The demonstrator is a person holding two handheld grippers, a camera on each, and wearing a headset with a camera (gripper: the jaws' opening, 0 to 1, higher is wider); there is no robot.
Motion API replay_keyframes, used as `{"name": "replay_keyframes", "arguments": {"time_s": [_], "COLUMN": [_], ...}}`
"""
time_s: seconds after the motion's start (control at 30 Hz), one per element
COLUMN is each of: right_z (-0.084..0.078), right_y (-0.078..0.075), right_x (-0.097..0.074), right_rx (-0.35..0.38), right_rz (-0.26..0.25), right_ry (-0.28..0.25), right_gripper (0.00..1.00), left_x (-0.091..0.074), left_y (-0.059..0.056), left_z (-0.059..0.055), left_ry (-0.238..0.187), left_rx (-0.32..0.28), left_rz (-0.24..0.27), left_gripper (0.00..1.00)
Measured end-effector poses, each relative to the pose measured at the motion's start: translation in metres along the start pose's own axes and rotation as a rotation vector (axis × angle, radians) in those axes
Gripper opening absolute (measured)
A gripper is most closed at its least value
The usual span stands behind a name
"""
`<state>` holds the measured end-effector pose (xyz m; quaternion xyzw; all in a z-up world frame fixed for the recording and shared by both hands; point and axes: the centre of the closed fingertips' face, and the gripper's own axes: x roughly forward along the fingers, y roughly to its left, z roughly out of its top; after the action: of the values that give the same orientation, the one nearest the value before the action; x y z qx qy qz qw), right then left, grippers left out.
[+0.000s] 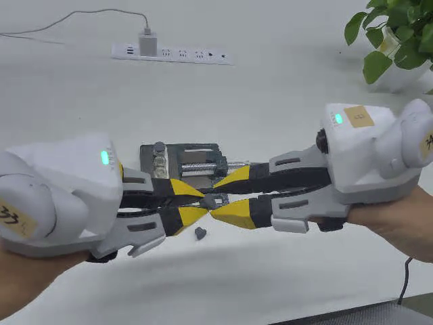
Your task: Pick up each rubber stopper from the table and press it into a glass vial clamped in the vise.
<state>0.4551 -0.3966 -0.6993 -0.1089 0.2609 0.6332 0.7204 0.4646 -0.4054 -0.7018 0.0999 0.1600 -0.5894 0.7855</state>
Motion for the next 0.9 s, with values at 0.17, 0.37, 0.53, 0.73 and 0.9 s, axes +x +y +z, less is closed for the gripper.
{"name": "replay_keyframes", "arguments": {"time_s": [0.17, 0.37, 0.53, 0.73, 0.9], "right_z": [0.0004, 0.0011, 0.0013, 0.0011, 0.0006], "right_y": [0.0006, 0.0007, 0.0014, 0.0030, 0.0034], "right_x": [0.0003, 0.0007, 0.0016, 0.0024, 0.0029], "right_rx": [-0.008, -0.011, -0.010, -0.011, -0.017], "right_rz": [0.003, 0.006, 0.011, 0.019, 0.022], "right_ry": [0.005, 0.007, 0.008, 0.011, 0.013], "right_gripper": [0.10, 0.08, 0.08, 0.08, 0.08], "left_x": [-0.0002, -0.0011, -0.0017, -0.0026, -0.0028], "left_y": [-0.0009, -0.0013, -0.0020, -0.0025, -0.0027], "left_z": [-0.0002, 0.0000, -0.0004, -0.0020, -0.0030], "left_ry": [0.001, -0.001, 0.001, 0.001, 0.003], "left_rx": [0.000, 0.004, 0.004, 0.004, 0.001], "left_rz": [-0.003, -0.005, -0.008, -0.016, -0.019], "left_gripper": [0.04, 0.04, 0.04, 0.04, 0.03]}}
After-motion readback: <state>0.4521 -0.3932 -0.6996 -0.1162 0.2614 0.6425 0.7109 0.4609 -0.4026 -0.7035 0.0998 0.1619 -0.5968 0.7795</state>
